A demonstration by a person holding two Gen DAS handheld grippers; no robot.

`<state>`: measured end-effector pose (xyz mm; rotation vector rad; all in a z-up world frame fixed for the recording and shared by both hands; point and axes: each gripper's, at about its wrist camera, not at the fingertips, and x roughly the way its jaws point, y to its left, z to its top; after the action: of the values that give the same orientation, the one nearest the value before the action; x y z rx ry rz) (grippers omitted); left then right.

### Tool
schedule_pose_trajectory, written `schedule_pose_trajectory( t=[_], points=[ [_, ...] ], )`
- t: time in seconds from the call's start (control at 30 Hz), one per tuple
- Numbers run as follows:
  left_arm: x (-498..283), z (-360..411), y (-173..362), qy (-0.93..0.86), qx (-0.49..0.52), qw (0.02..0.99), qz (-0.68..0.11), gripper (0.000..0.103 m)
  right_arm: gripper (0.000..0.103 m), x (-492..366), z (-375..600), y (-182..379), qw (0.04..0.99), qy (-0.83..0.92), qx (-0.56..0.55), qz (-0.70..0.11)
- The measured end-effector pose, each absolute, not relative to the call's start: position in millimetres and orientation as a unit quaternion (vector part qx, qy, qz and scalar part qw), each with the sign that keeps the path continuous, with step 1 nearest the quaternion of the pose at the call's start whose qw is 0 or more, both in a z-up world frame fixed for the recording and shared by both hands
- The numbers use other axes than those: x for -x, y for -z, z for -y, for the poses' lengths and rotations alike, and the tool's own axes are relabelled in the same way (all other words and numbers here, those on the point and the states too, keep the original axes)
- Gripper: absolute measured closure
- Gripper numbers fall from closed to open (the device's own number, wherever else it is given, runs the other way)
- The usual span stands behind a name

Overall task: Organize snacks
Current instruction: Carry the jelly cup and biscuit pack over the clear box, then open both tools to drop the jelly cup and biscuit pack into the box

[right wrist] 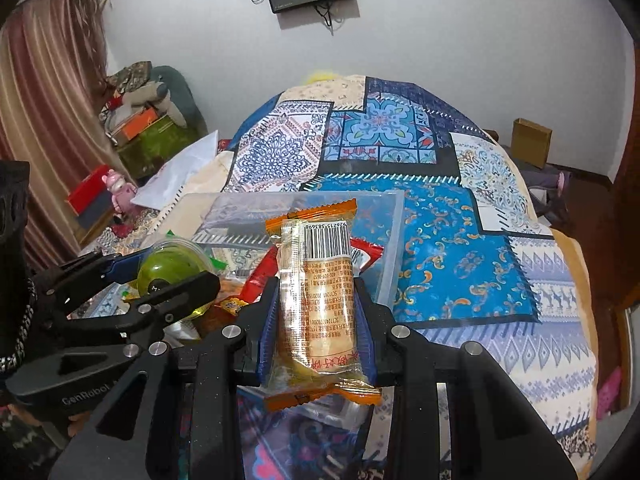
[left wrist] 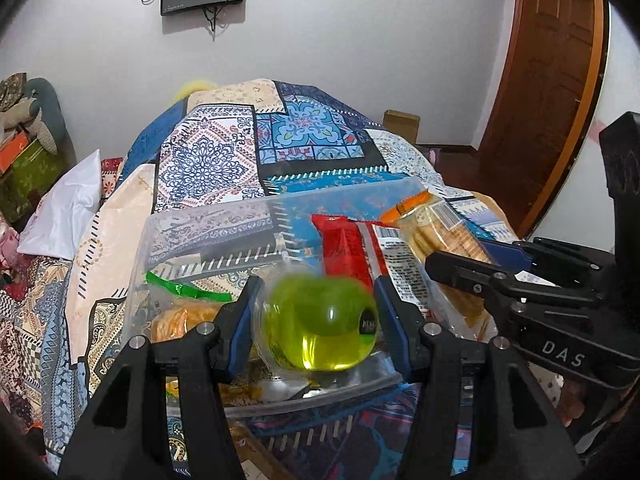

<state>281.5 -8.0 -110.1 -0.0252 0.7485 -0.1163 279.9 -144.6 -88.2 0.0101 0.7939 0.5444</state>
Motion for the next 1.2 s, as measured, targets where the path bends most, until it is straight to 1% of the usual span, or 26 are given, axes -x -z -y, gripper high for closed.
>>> schedule_pose_trajectory(
  t=[0.1, 0.13, 0.2, 0.23, 0.43, 0.47, 0.5, 0.57, 0.63, 0.7, 0.8, 0.93, 1.0, 1.07, 1.2],
  points=[
    [-278.5, 9.1, 106.3, 0.064, 0.007, 0.931, -0.360, 0.046, 0.070, -278.7, 141.7, 88.9, 0.886, -0.258, 0.003, -0.385],
    [-276.2, 9.2, 104.4, 0.068, 0.008, 0.931, -0.359, 0.046, 0.068, -278.9, 142.0, 89.2, 0.885, -0.261, 0.002, -0.386],
    [-271.8, 7.5, 100.8, 0.067, 0.009, 0.932, -0.356, 0.046, 0.058, -276.4, 143.6, 88.0, 0.886, -0.259, 0.000, -0.386],
    [-269.2, 6.9, 99.2, 0.067, 0.008, 0.932, -0.356, 0.046, 0.057, -274.0, 145.0, 86.3, 0.887, -0.258, -0.001, -0.382],
    [-241.2, -3.3, 88.7, 0.061, 0.011, 0.932, -0.358, 0.046, 0.056, -248.7, 152.0, 72.5, 0.887, -0.272, 0.008, -0.374],
    [-234.6, -5.0, 87.3, 0.061, 0.011, 0.931, -0.360, 0.045, 0.055, -243.2, 152.3, 70.2, 0.887, -0.274, 0.012, -0.373],
    [-229.2, -6.2, 86.4, 0.059, 0.010, 0.930, -0.361, 0.042, 0.050, -237.4, 152.7, 68.1, 0.886, -0.277, 0.015, -0.373],
    [-211.9, -10.5, 85.1, 0.052, 0.010, 0.930, -0.364, 0.038, 0.046, -224.0, 154.6, 63.7, 0.884, -0.285, 0.018, -0.371],
    [-198.6, -13.5, 85.6, 0.047, 0.010, 0.929, -0.367, 0.035, 0.045, -209.7, 156.3, 60.3, 0.884, -0.287, 0.025, -0.368],
    [-182.9, -17.2, 88.0, 0.039, 0.009, 0.927, -0.373, 0.029, 0.045, -197.7, 158.6, 58.5, 0.882, -0.292, 0.026, -0.369],
    [-160.8, -22.7, 94.3, 0.029, 0.008, 0.923, -0.384, 0.027, 0.045, -176.1, 161.6, 58.6, 0.877, -0.300, 0.029, -0.374],
    [-129.8, -31.6, 107.6, 0.021, 0.016, 0.915, -0.402, 0.027, 0.044, -155.9, 162.2, 66.3, 0.868, -0.307, 0.026, -0.389],
    [-117.8, -34.8, 112.7, 0.019, 0.021, 0.912, -0.410, 0.026, 0.031, -144.2, 160.7, 72.7, 0.861, -0.313, 0.026, -0.400],
    [-103.7, -38.1, 118.3, 0.017, 0.022, 0.909, -0.416, 0.026, 0.024, -133.5, 158.8, 78.2, 0.858, -0.317, 0.025, -0.403],
    [-84.1, -40.3, 124.6, 0.011, 0.021, 0.906, -0.423, 0.026, 0.021, -115.3, 151.5, 90.3, 0.845, -0.330, 0.023, -0.420]
  ],
)
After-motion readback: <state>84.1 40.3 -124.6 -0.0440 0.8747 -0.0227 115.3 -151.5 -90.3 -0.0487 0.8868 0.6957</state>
